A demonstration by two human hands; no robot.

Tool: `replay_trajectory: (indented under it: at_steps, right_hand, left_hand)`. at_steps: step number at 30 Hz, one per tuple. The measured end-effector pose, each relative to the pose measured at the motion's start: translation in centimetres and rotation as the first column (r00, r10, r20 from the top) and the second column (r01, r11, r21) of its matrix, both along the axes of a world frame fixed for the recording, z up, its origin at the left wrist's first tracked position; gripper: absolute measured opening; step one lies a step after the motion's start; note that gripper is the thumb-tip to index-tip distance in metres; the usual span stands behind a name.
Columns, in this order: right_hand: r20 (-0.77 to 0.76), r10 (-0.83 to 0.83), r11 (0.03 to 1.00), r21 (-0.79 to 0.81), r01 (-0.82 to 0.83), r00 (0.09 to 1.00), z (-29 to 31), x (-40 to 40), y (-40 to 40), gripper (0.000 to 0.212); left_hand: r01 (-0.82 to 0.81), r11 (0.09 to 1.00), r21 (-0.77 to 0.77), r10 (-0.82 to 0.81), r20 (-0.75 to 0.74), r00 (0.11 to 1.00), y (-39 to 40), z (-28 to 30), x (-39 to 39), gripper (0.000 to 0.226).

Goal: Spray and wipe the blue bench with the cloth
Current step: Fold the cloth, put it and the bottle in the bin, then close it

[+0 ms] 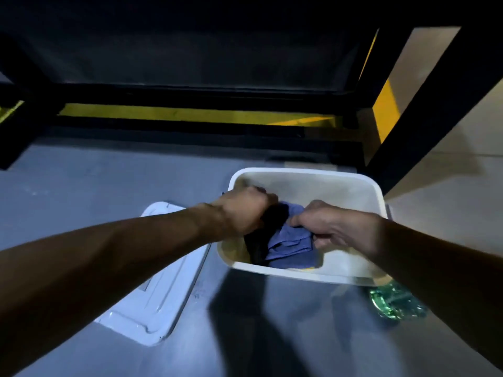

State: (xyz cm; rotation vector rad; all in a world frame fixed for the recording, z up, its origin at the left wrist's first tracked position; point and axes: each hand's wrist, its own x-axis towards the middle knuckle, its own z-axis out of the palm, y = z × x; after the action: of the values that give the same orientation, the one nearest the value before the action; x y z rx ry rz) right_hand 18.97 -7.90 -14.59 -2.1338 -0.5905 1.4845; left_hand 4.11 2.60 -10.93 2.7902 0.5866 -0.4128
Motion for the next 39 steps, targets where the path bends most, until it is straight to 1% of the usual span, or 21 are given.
replay_trajectory:
  at_steps: [1,3,4,6,8,9,12,14,15,17,19,22,25,27,28,30,32,35,37,39]
  right_hand:
    - [0.045,0.064,0.997,-0.053,-0.061,0.997,-0.5,-0.5,0.3,0.008]
    - [0.143,0.224,0.967,-0.157,-0.201,0.964,-1.4,-1.2,0.6,0.006]
    - [0.181,0.297,0.946,-0.189,-0.263,0.938,-1.7,-1.4,0.8,0.01]
    - [0.232,0.387,0.917,-0.202,-0.344,0.893,-2.0,-1.7,1.0,0.019]
    - [0.28,0.408,0.91,-0.202,-0.362,0.869,-1.9,-1.5,1.0,0.01]
    - [0.284,0.398,0.914,-0.199,-0.353,0.872,-1.7,-1.4,0.9,0.006]
    - [0.243,0.351,0.931,-0.193,-0.31,0.904,-1.0,-0.6,0.4,0.019]
    - [0.24,0.323,0.942,-0.172,-0.287,0.916,0.5,0.4,-0.2,0.026]
    - [0.24,0.291,0.954,-0.141,-0.263,0.926,1.5,1.1,-0.6,0.026]
    - [0.223,0.201,0.979,-0.029,-0.2,0.954,4.0,3.0,-1.7,0.027]
    - [0.244,0.121,0.986,0.085,-0.145,0.962,6.8,5.5,-3.5,0.029]
    - [0.277,-0.047,0.98,0.198,-0.01,0.96,10.1,9.1,-6.7,0.024]
    - [0.306,-0.177,0.963,0.252,0.1,0.935,11.7,12.2,-10.5,0.018]
    - [0.31,-0.221,0.961,0.233,0.151,0.925,11.7,13.8,-13.2,0.017]
    - [0.3,-0.237,0.962,0.206,0.18,0.924,11.1,14.5,-14.4,0.019]
    - [0.267,-0.259,0.965,0.119,0.235,0.928,9.1,15.2,-16.3,0.023]
    - [0.216,-0.28,0.958,0.0,0.286,0.936,6.4,15.2,-18.2,0.026]
    - [0.092,-0.286,0.943,-0.152,0.297,0.954,2.2,14.2,-20.7,0.025]
    - [0.016,-0.299,0.93,-0.218,0.295,0.954,0.3,13.1,-21.8,0.022]
    - [-0.019,-0.284,0.93,-0.247,0.271,0.959,-0.5,12.2,-22.1,0.02]
  left_hand:
    - [0.077,0.995,0.069,-0.071,-0.09,0.993,-0.4,-0.3,0.1,0.029]
    - [0.195,0.964,0.178,-0.154,-0.219,0.963,-1.2,-0.9,0.6,0.032]
    - [0.243,0.945,0.219,-0.178,-0.277,0.944,-1.6,-1.2,0.8,0.036]
    - [0.304,0.913,0.272,-0.201,-0.348,0.916,-2.0,-1.8,1.1,0.04]
    - [0.299,0.911,0.285,-0.187,-0.36,0.914,-1.9,-1.7,1.2,0.041]
    - [0.281,0.917,0.282,-0.172,-0.354,0.919,-1.8,-1.6,1.2,0.041]
    - [0.232,0.936,0.264,-0.152,-0.293,0.944,-1.9,-0.6,1.0,0.038]
    - [0.163,0.959,0.232,-0.116,-0.205,0.972,-2.3,0.4,1.2,0.033]
    - [0.12,0.971,0.206,-0.09,-0.151,0.984,-2.5,1.0,1.5,0.032]
    - [0.069,0.981,0.181,-0.064,-0.035,0.997,-3.3,2.5,2.5,0.034]
    - [0.057,0.985,0.16,-0.07,0.075,0.995,-4.4,3.9,3.9,0.037]
    - [0.088,0.992,0.087,-0.106,0.225,0.969,-6.6,5.6,6.1,0.035]
    - [0.123,0.992,0.016,-0.123,0.295,0.948,-9.8,6.7,8.4,0.029]
    - [0.101,0.992,-0.071,-0.073,0.318,0.945,-12.3,7.1,9.8,0.024]
    - [0.071,0.989,-0.131,-0.028,0.304,0.952,-13.4,7.1,10.5,0.024]
    - [0.015,0.977,-0.213,0.041,0.258,0.965,-15.3,6.7,11.6,0.032]
    - [-0.026,0.966,-0.258,0.082,0.208,0.975,-17.0,6.1,13.0,0.043]
    - [-0.114,0.927,-0.358,0.168,0.123,0.978,-18.6,5.1,14.6,0.05]
    - [-0.139,0.918,-0.372,0.186,0.093,0.978,-19.3,4.7,15.2,0.051]
    - [-0.16,0.912,-0.378,0.203,0.077,0.976,-19.7,4.3,15.5,0.05]
